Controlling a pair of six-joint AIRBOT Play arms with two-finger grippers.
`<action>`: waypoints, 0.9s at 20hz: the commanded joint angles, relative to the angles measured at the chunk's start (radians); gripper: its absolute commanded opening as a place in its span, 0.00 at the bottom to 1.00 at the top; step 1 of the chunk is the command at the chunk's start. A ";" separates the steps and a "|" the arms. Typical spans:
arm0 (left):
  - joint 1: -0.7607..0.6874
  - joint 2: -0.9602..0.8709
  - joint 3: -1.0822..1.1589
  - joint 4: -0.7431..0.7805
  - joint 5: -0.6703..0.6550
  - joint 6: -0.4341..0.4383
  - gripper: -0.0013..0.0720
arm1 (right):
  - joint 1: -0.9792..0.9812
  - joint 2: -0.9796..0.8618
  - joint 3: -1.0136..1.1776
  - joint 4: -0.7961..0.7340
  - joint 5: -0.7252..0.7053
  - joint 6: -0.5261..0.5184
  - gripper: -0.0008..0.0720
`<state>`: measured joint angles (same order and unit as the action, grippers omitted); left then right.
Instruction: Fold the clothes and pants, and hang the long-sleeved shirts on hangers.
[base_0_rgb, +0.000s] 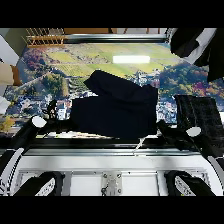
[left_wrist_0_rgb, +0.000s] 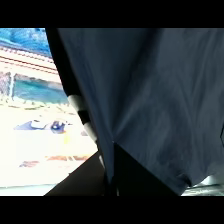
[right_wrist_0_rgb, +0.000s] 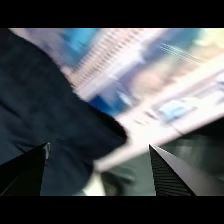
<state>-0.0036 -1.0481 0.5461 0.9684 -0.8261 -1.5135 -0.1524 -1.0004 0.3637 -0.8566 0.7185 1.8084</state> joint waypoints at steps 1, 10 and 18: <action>-0.001 0.015 -0.007 0.000 -0.002 -0.001 0.02 | 0.082 -0.032 -0.024 0.085 -0.179 0.002 0.98; -0.001 0.015 -0.007 0.000 -0.005 -0.001 0.02 | 0.223 -0.142 -0.020 0.143 -0.296 0.002 0.97; 0.003 0.016 -0.001 0.001 -0.006 -0.001 0.02 | 0.222 -0.130 0.042 0.131 -0.284 -0.136 0.03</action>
<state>-0.0032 -1.0332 0.5407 0.9684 -0.8307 -1.5143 0.0689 -1.1416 0.3683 -0.7300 0.4423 1.7382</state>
